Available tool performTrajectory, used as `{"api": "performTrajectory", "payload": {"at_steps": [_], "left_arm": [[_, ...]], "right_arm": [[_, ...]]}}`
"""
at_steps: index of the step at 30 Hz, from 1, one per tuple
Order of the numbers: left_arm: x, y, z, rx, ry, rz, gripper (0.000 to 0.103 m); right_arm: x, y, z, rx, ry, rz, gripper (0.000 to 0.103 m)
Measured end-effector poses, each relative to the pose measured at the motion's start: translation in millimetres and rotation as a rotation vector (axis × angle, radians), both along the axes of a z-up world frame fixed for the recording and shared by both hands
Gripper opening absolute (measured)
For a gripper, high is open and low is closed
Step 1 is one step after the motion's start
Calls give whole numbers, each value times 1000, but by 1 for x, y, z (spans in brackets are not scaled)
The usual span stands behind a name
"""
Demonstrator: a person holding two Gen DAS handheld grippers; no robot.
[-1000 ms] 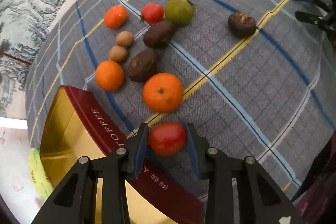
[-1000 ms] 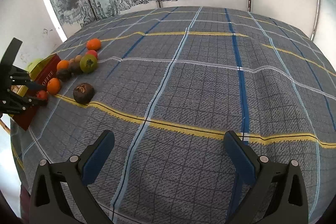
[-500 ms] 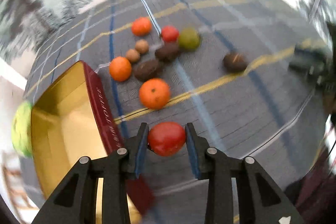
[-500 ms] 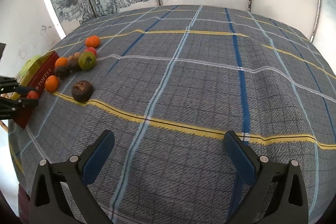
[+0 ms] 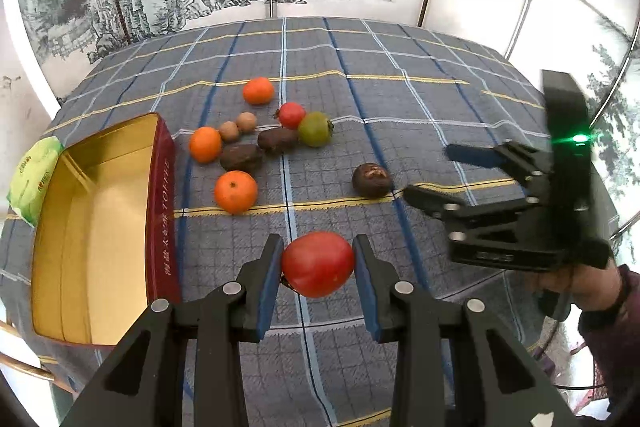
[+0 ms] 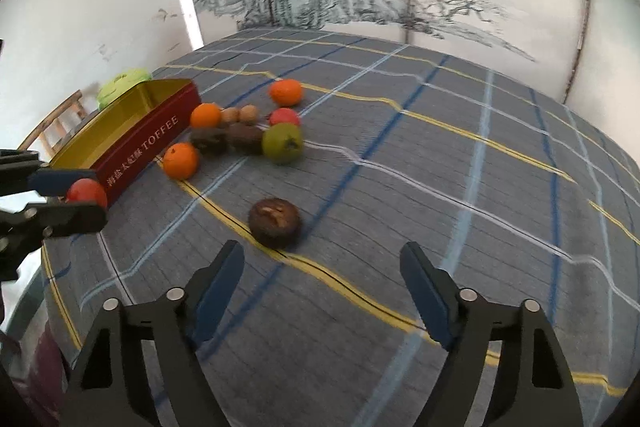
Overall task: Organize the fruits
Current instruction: 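Grasp the red tomato with the left tool while the right tool reaches the dark brown fruit, then carry the tomato into the tin and open the left tool while the right tool grasps the dark brown fruit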
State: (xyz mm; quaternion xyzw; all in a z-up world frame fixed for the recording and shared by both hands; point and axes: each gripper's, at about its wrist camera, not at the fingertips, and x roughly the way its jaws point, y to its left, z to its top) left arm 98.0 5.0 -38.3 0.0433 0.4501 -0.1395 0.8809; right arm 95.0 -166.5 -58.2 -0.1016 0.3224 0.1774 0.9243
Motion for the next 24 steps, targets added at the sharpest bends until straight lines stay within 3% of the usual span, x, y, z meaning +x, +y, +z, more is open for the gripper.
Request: {"api": "performTrajectory", "payload": {"at_steps": [9, 11, 13, 24], "left_arm": [[-4, 11, 18, 24, -56, 25, 32], [-3, 14, 21, 34, -68, 32, 32], [-3, 17, 24, 54, -85, 48, 32], [7, 38, 31, 135, -151, 107, 32]], "right_arm": [[27, 32, -16, -70, 37, 39, 72], [35, 35, -23, -73, 78, 45, 50], [36, 38, -26, -88, 65, 33, 39], [38, 39, -26, -98, 44, 14, 39]]}}
